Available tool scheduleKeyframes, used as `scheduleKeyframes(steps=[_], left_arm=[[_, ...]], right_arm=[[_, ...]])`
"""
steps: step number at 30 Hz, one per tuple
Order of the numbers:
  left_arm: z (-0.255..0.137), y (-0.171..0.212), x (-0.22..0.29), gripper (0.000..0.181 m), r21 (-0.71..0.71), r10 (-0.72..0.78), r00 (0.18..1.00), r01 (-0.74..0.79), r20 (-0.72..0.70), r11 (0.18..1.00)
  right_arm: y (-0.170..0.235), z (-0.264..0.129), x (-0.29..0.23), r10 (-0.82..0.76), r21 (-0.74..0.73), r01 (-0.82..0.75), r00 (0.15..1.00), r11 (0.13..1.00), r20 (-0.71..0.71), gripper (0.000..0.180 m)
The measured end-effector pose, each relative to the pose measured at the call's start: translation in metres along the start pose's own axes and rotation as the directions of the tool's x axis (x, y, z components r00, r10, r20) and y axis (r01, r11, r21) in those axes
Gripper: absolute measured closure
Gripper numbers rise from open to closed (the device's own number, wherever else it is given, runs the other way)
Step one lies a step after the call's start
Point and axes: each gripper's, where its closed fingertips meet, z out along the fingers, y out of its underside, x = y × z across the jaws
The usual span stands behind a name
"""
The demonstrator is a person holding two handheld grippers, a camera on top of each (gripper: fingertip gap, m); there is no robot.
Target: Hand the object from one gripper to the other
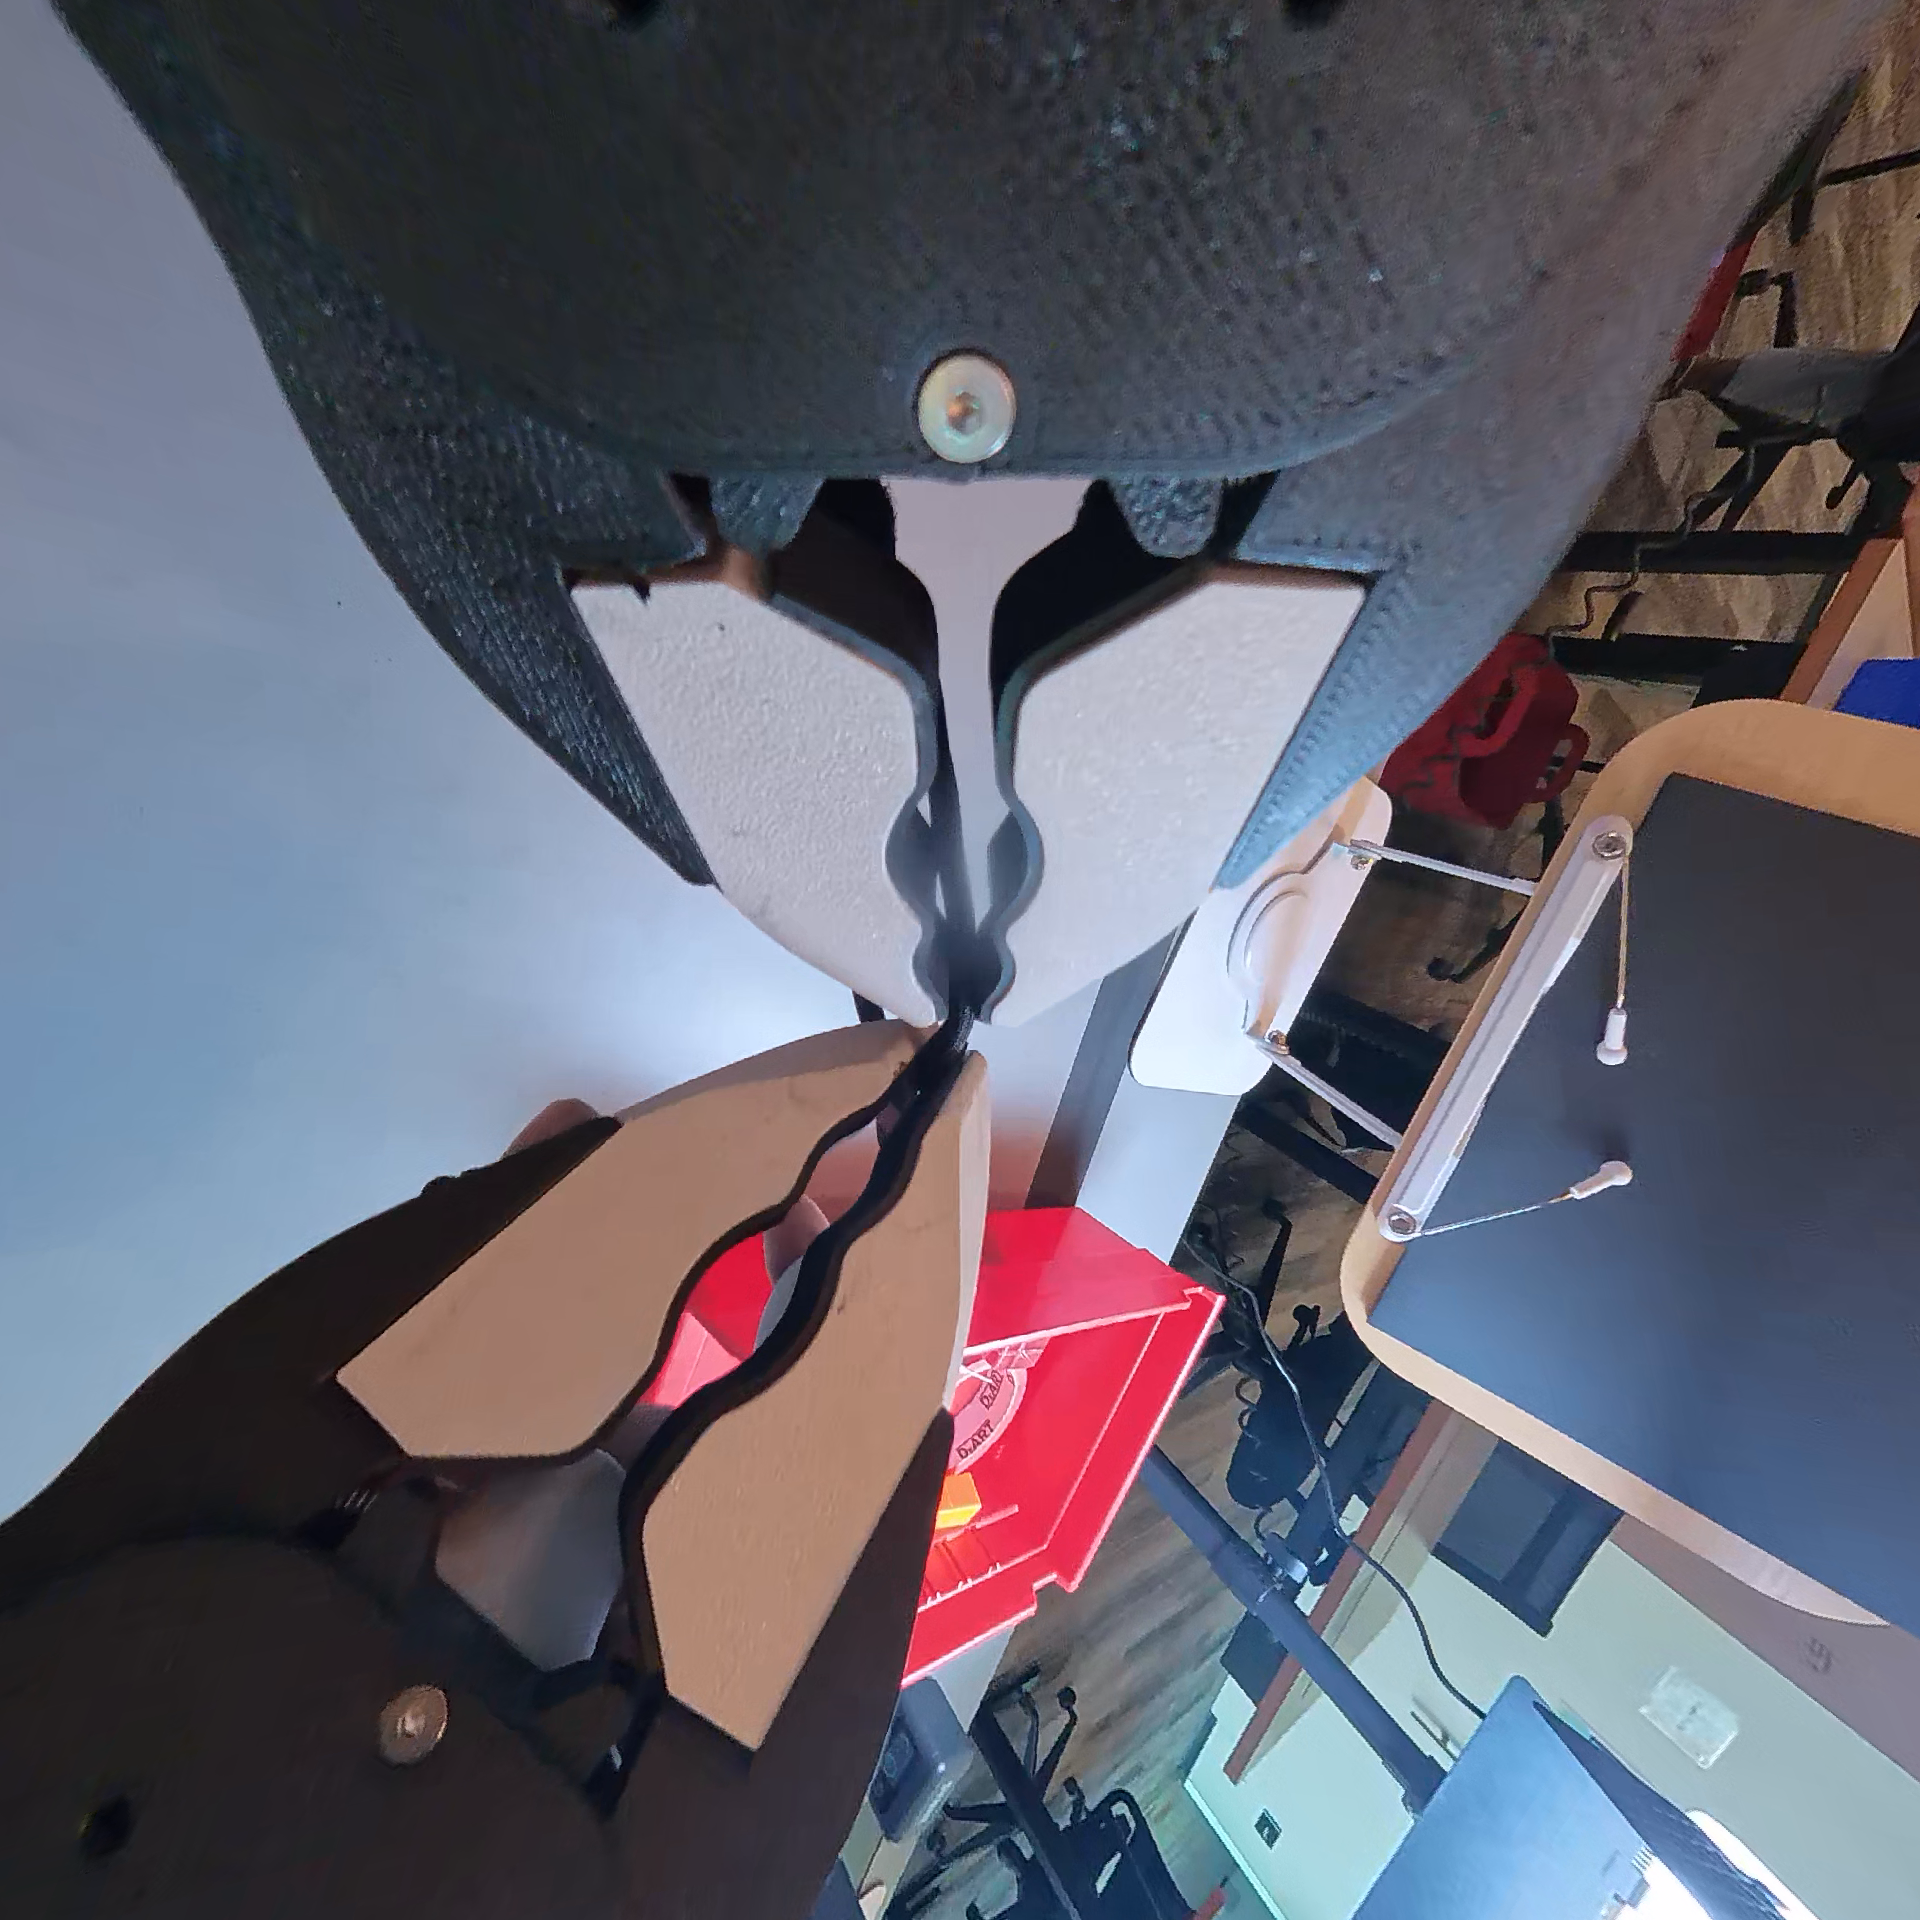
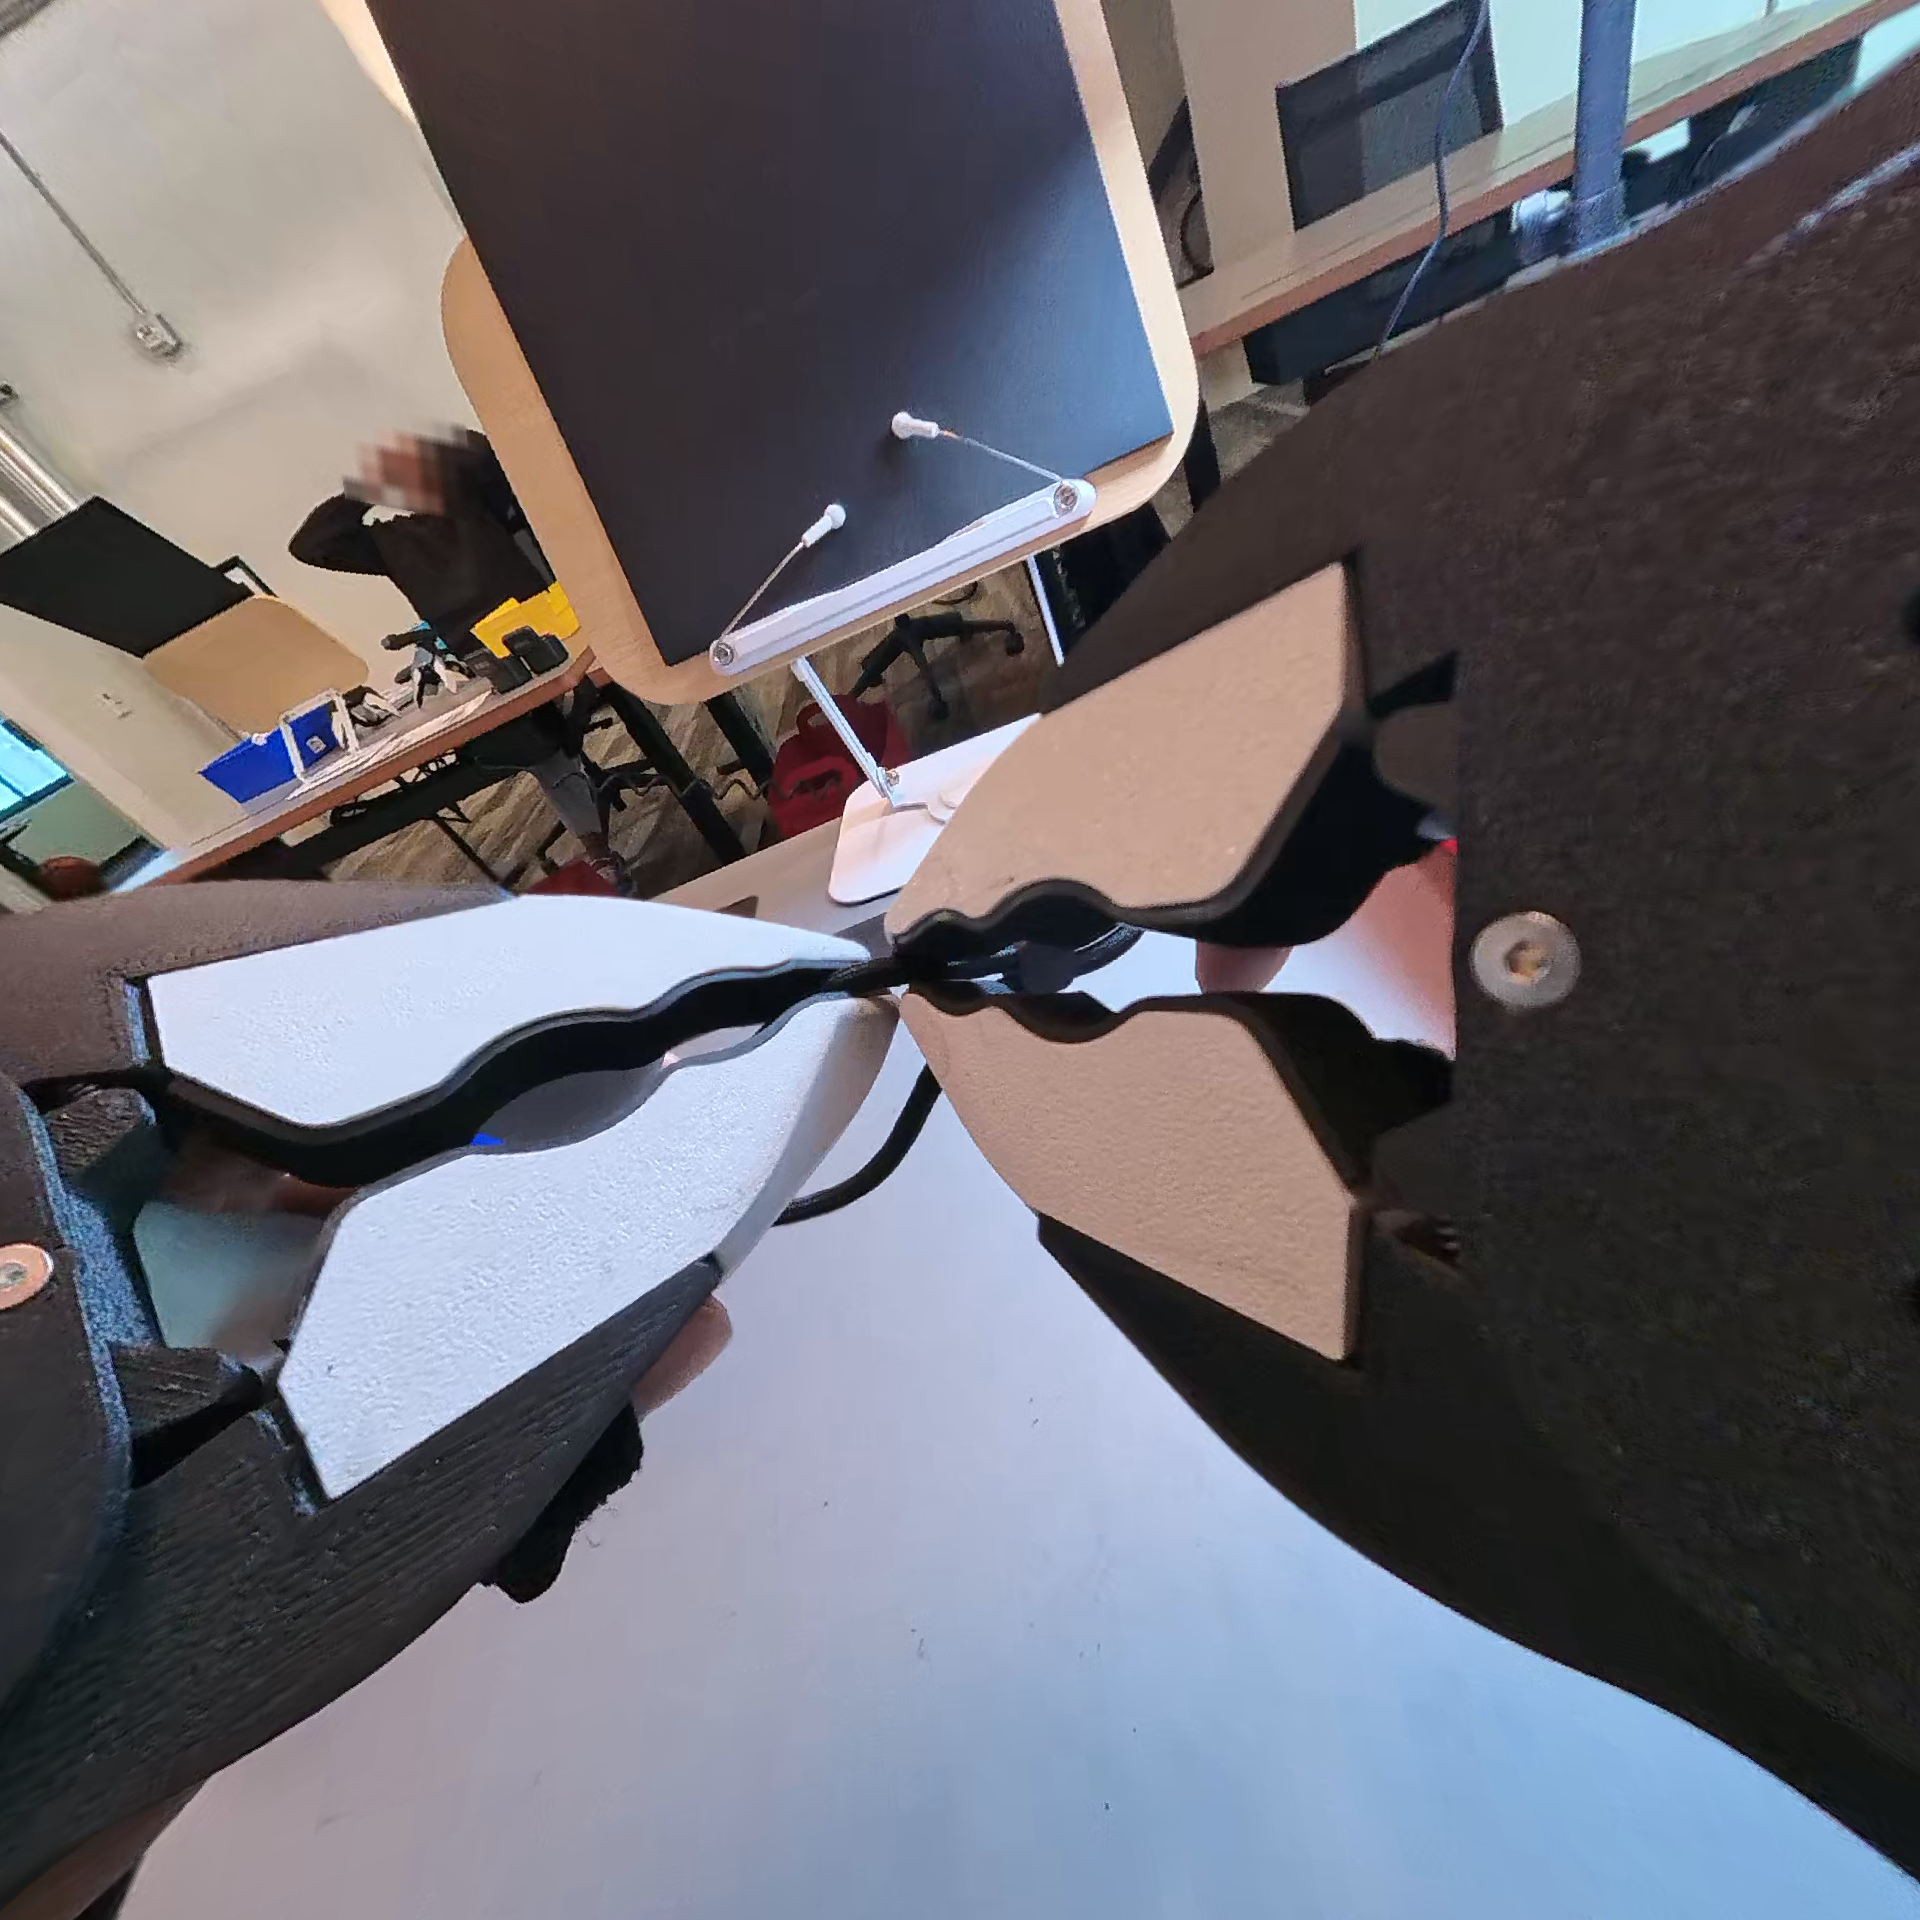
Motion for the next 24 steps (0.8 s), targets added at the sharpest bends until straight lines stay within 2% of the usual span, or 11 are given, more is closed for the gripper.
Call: scheduleKeyframes(steps=[15,20,24], left_arm=[[-0.009,-0.015,-0.009,0.177,0.112,-0.065,0.998,0.063,0.012,0.992],[-0.011,-0.018,-0.009,0.177,0.134,-0.075,0.997,0.075,-0.001,0.988],[-0.01,-0.012,-0.01,0.177,0.109,-0.113,0.993,0.115,-0.027,0.987]], right_arm=[[0.001,-0.004,0.013,0.185,0.042,-0.187,0.982,0.982,0.034,0.169],[0.0,-0.006,0.015,0.168,0.047,-0.169,0.986,0.984,0.02,0.175],[0.001,-0.007,0.018,0.087,0.025,-0.086,0.996,0.996,-0.03,0.176]])
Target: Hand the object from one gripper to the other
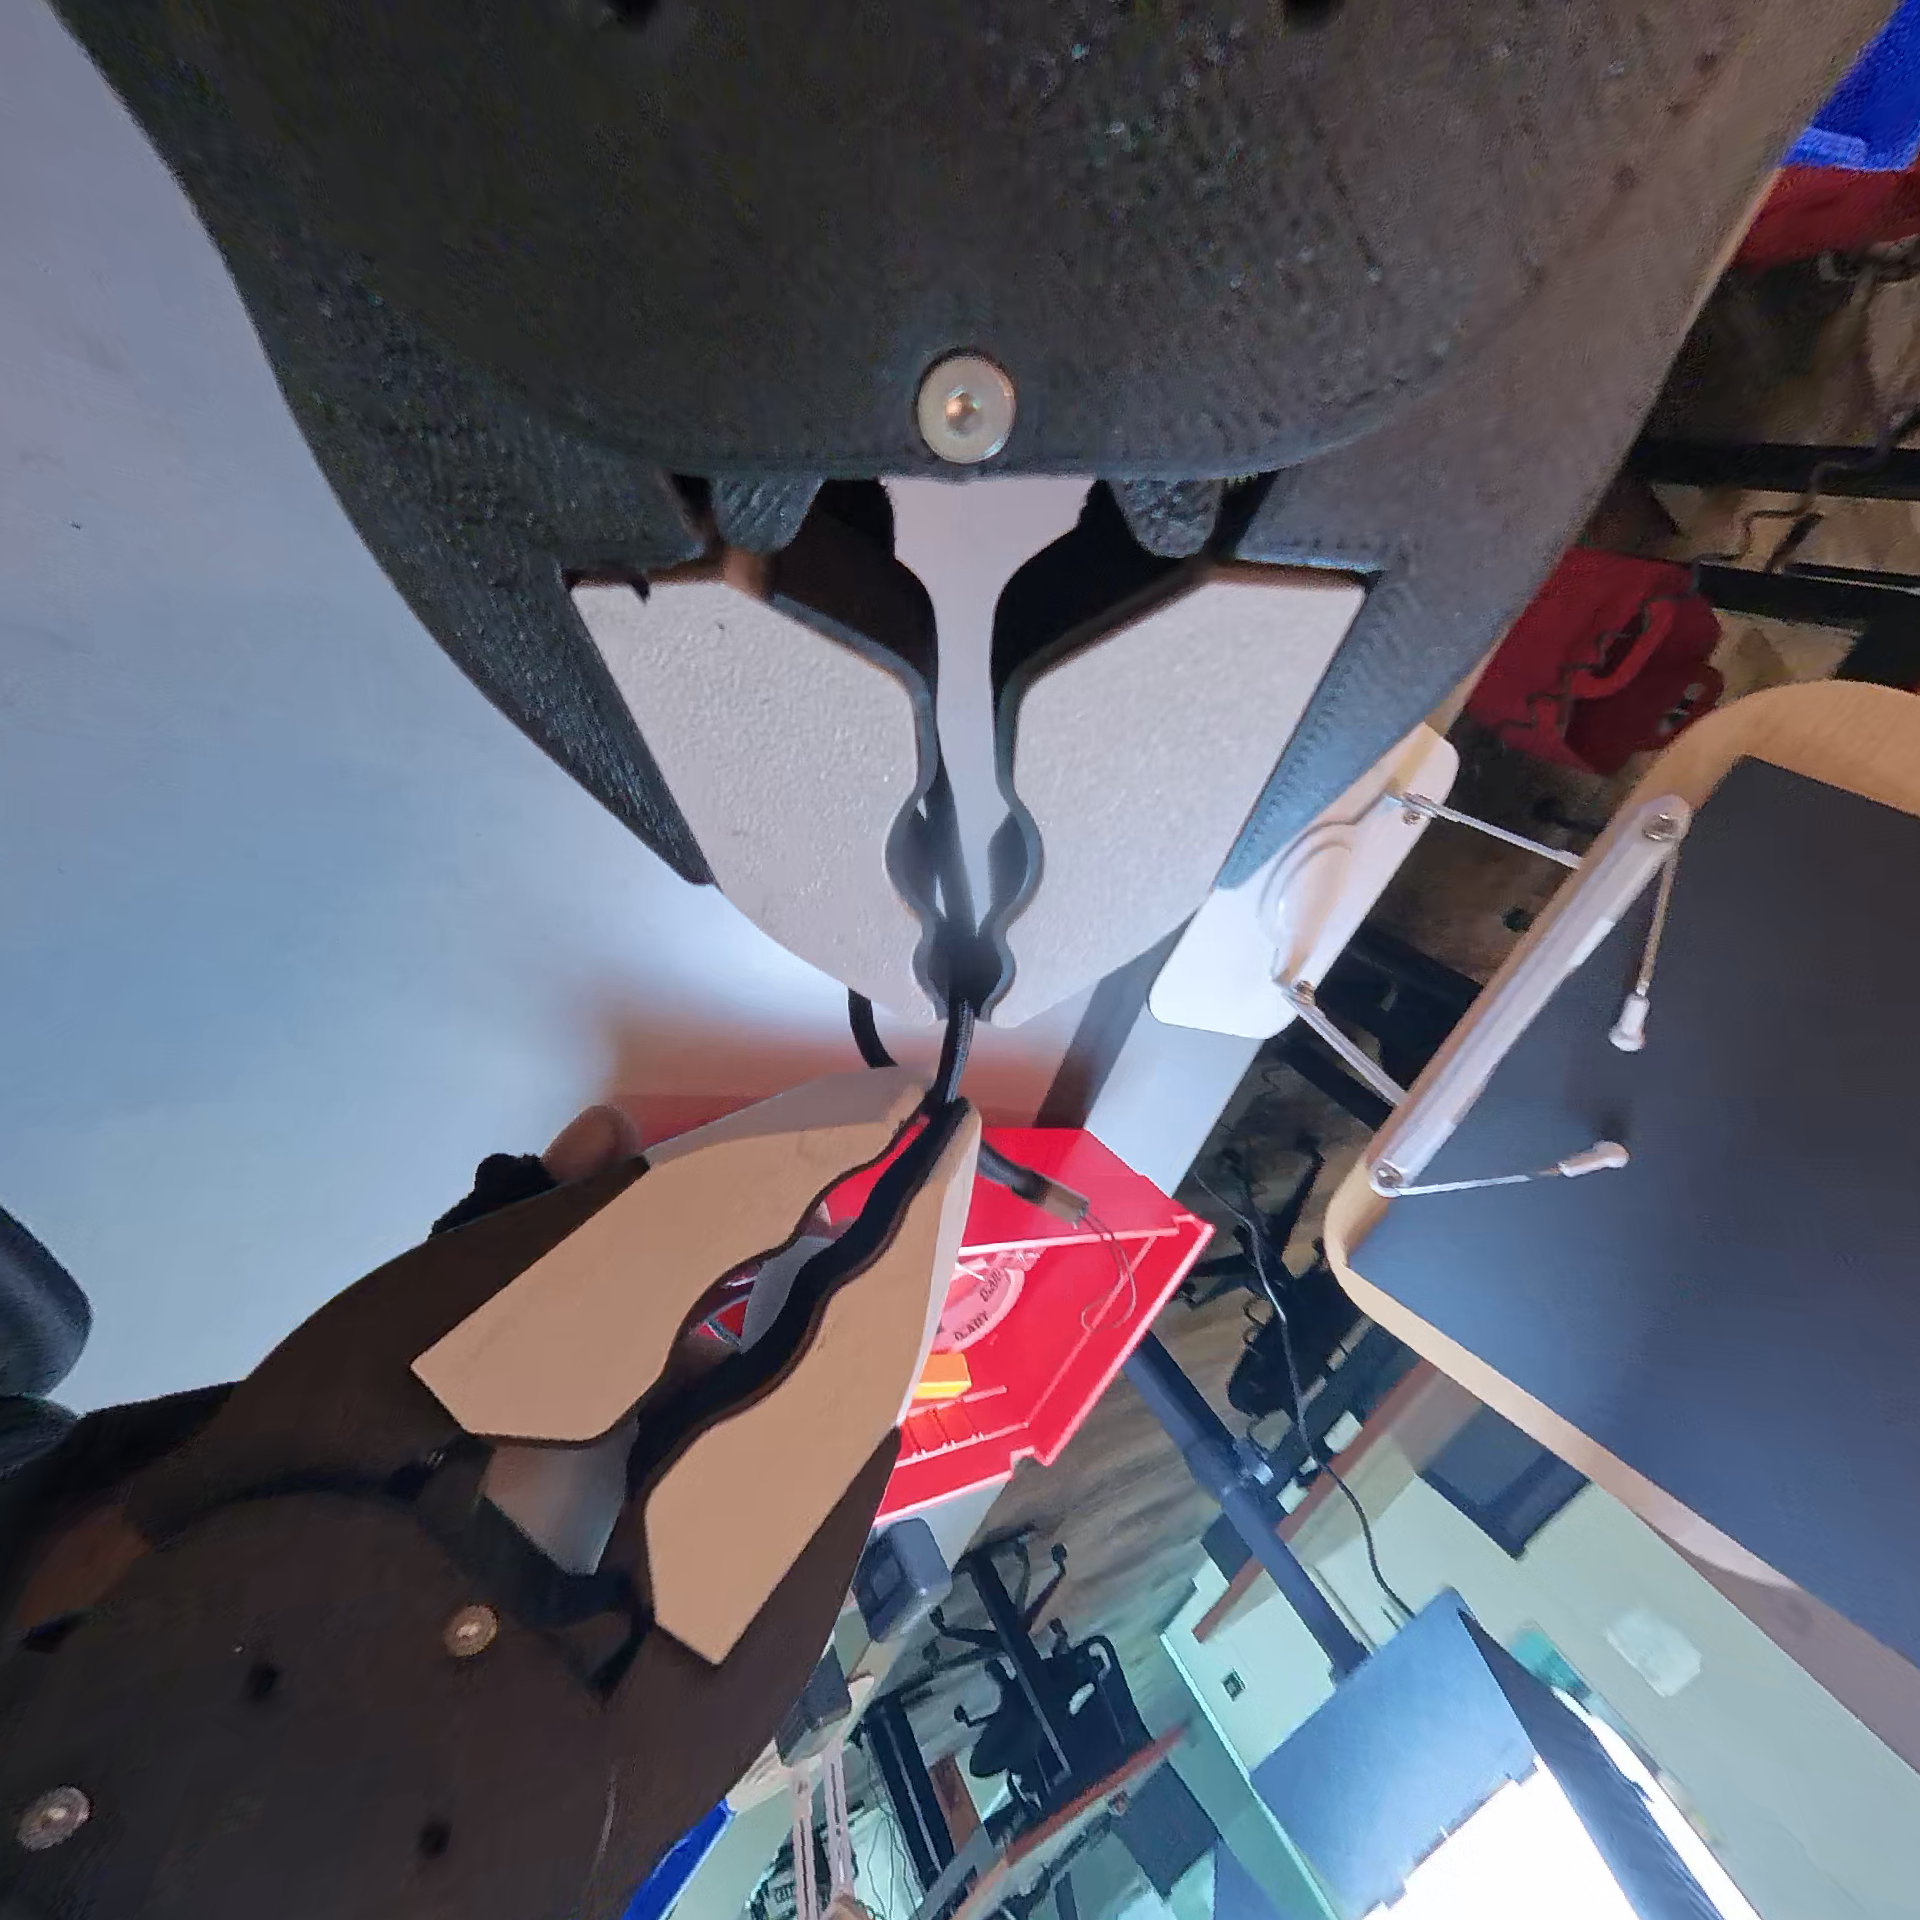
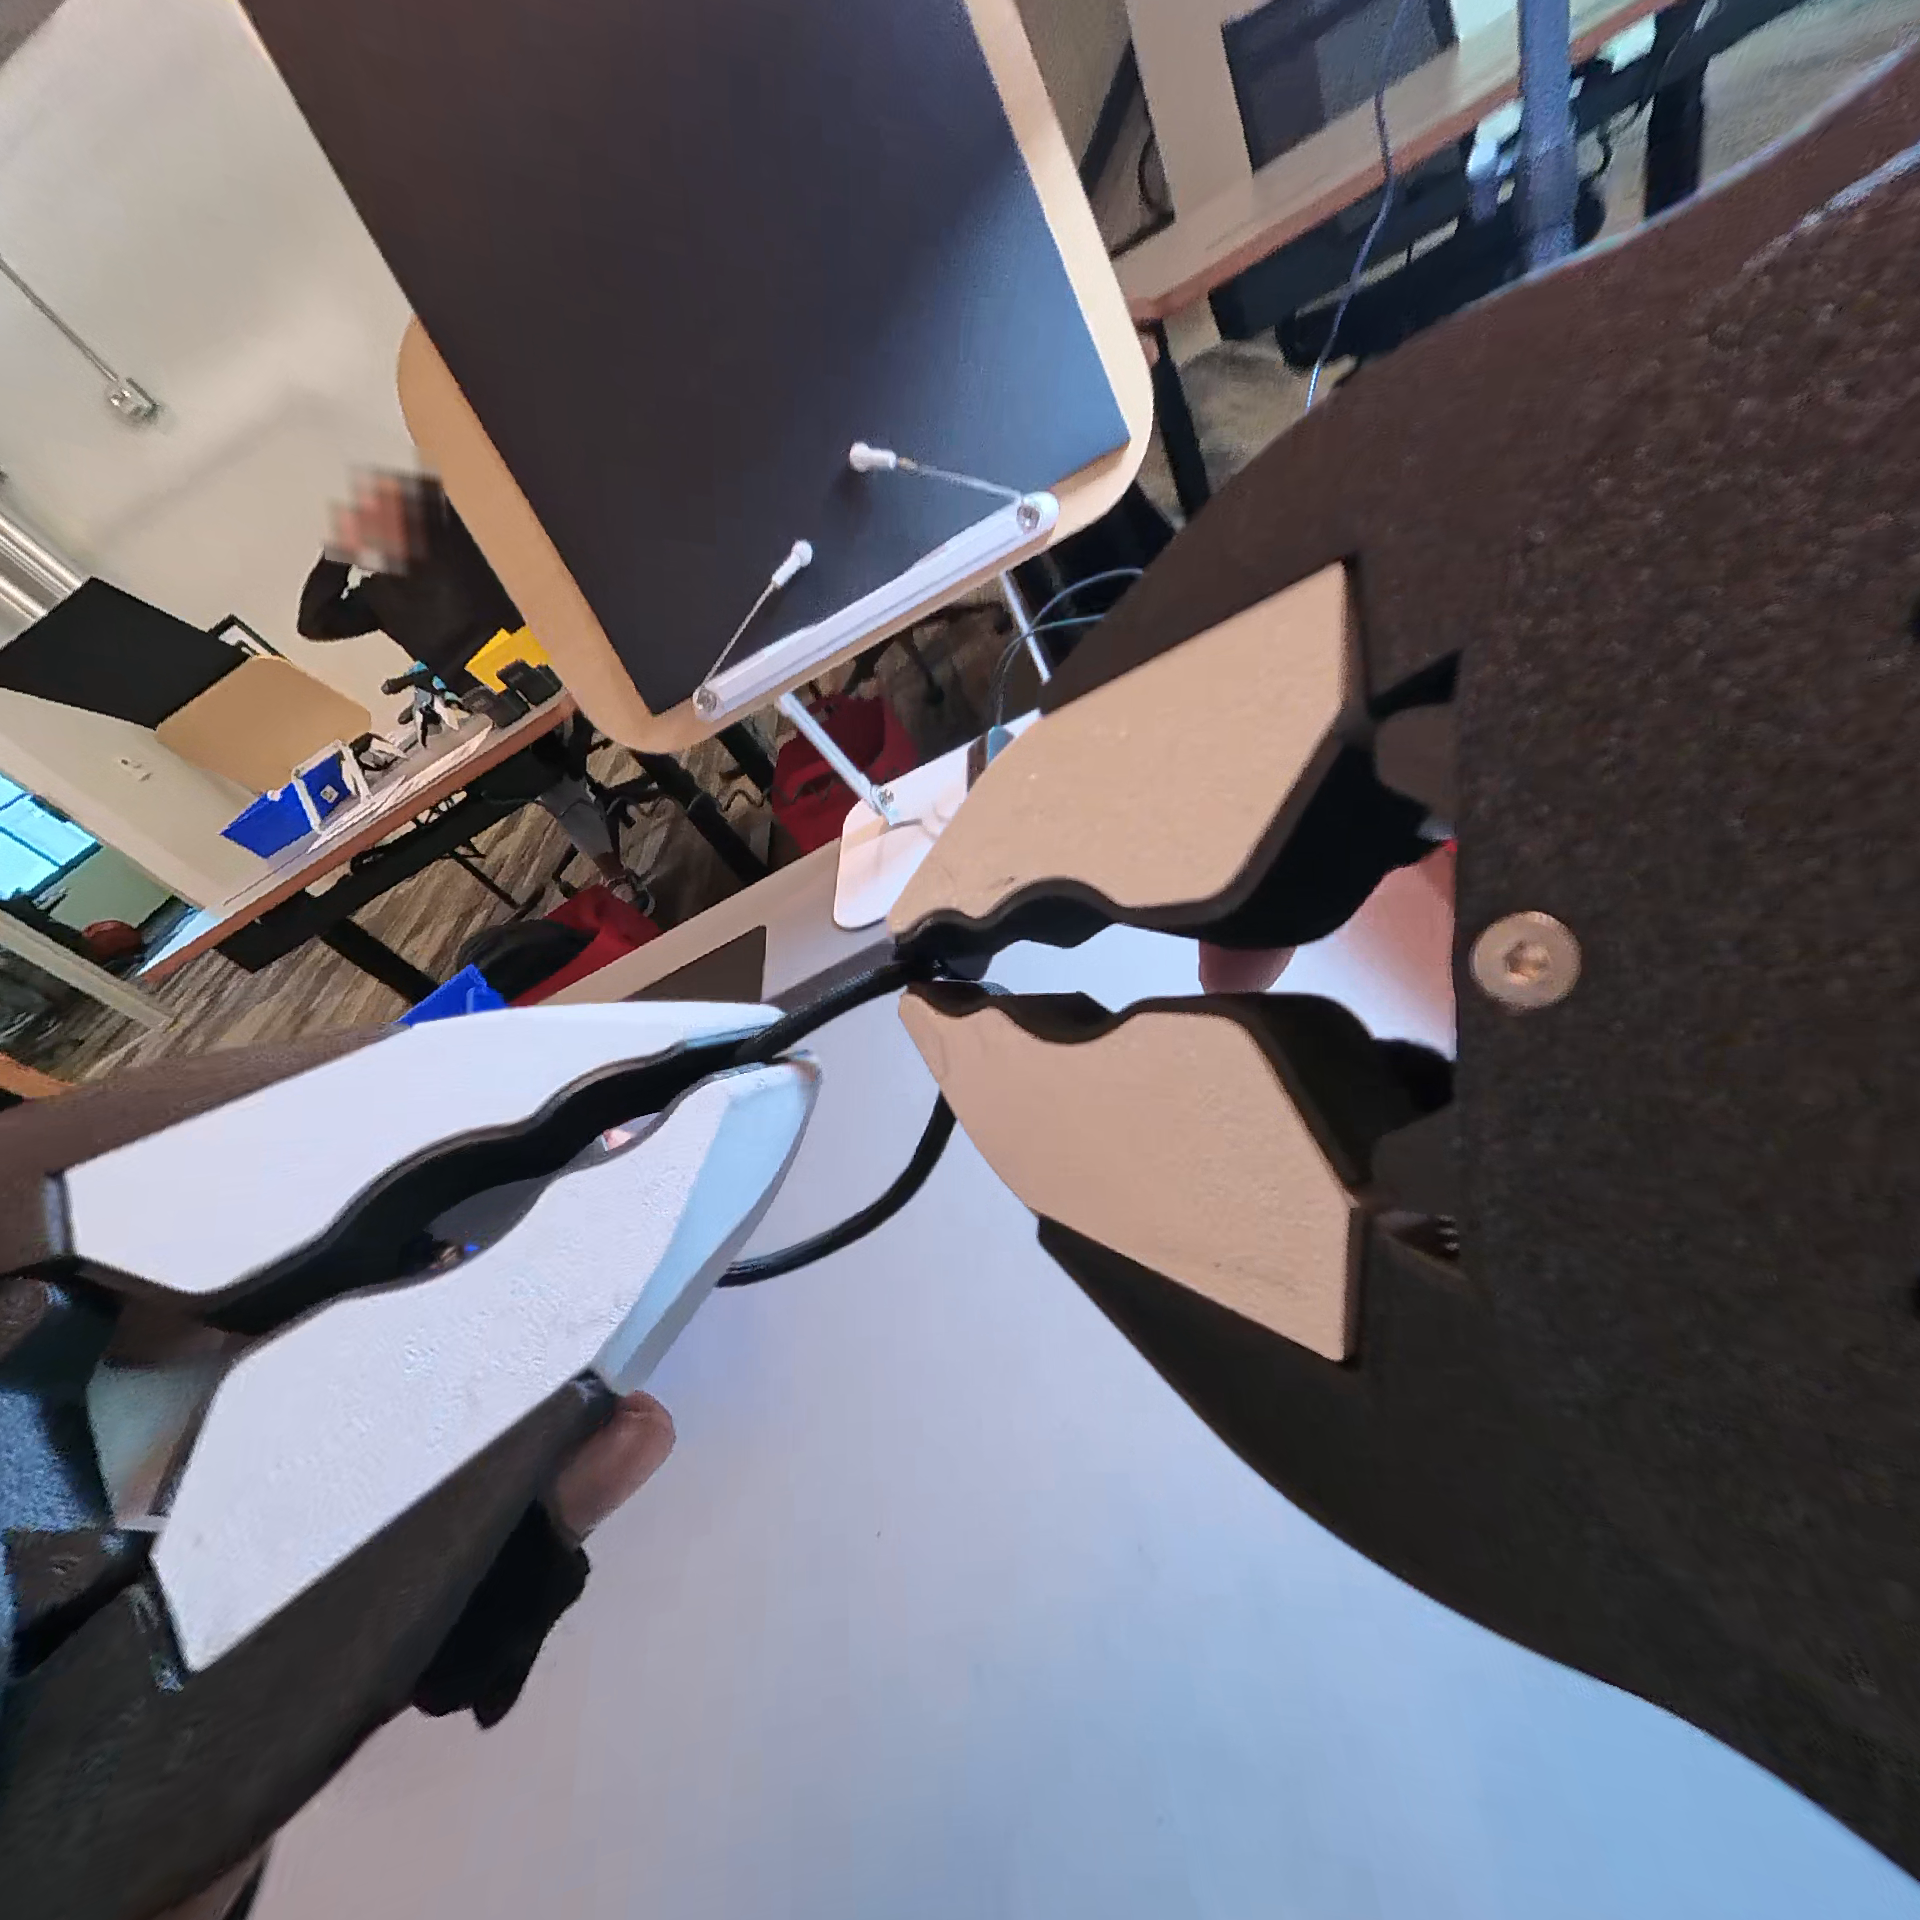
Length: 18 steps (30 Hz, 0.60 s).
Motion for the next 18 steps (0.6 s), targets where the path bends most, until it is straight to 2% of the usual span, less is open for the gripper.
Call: scheduleKeyframes(steps=[5,9,11,14,18], left_arm=[[-0.008,-0.01,-0.004,0.157,0.06,-0.084,0.996,0.086,-0.037,0.995],[-0.027,-0.023,-0.023,0.154,0.161,-0.172,0.985,0.174,-0.023,0.971],[-0.034,-0.024,-0.035,0.154,0.188,-0.199,0.98,0.194,0.005,0.963],[-0.037,-0.023,-0.042,0.156,0.207,-0.242,0.97,0.234,0.013,0.95],[-0.024,-0.018,-0.031,0.159,0.187,-0.345,0.935,0.355,-0.085,0.916]], right_arm=[[0.01,-0.002,0.018,-0.227,-0.08,0.217,0.963,0.973,-0.144,0.176],[0.02,-0.011,0.046,-0.442,-0.176,0.408,0.854,0.896,-0.274,0.176],[0.024,-0.016,0.058,-0.496,-0.192,0.457,0.808,0.868,-0.318,0.176],[0.03,-0.014,0.057,-0.544,-0.191,0.51,0.778,0.839,-0.313,0.176],[0.024,0.001,0.024,-0.624,-0.112,0.621,0.731,0.776,-0.275,0.176]])
